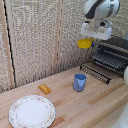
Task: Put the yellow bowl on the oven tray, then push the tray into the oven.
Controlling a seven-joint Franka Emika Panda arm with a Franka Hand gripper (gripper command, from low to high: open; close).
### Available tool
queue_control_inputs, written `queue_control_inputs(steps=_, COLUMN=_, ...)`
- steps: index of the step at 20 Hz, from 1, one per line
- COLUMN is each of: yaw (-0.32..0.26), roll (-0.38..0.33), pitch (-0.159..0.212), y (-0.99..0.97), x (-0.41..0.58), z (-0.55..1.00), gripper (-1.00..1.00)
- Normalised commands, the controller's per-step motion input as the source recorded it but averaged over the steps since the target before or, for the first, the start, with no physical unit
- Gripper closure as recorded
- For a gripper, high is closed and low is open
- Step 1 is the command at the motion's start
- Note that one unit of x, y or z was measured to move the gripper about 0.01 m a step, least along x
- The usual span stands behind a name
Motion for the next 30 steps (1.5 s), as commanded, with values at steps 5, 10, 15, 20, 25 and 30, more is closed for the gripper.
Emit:
queue_control_inputs(steps=5, yaw=-0.118, roll=0.000, pitch=-0.022, y=-0.90, x=-0.048, z=-0.03, gripper=1.00)
queue_control_inputs(steps=10, yaw=-0.122, roll=0.014, pitch=-0.007, y=-0.83, x=-0.056, z=-0.11, gripper=1.00)
queue_control_inputs(steps=15, yaw=-0.099, roll=0.026, pitch=0.002, y=-0.71, x=-0.018, z=-0.11, gripper=1.00)
queue_control_inputs(steps=20, yaw=-0.058, roll=0.028, pitch=0.000, y=-0.64, x=0.000, z=-0.04, gripper=1.00)
queue_control_inputs(steps=25, yaw=-0.004, roll=0.019, pitch=0.000, y=-0.45, x=0.000, z=0.00, gripper=1.00)
queue_control_inputs(steps=30, yaw=0.000, roll=0.002, pitch=0.000, y=-0.27, x=0.000, z=0.00, gripper=1.00)
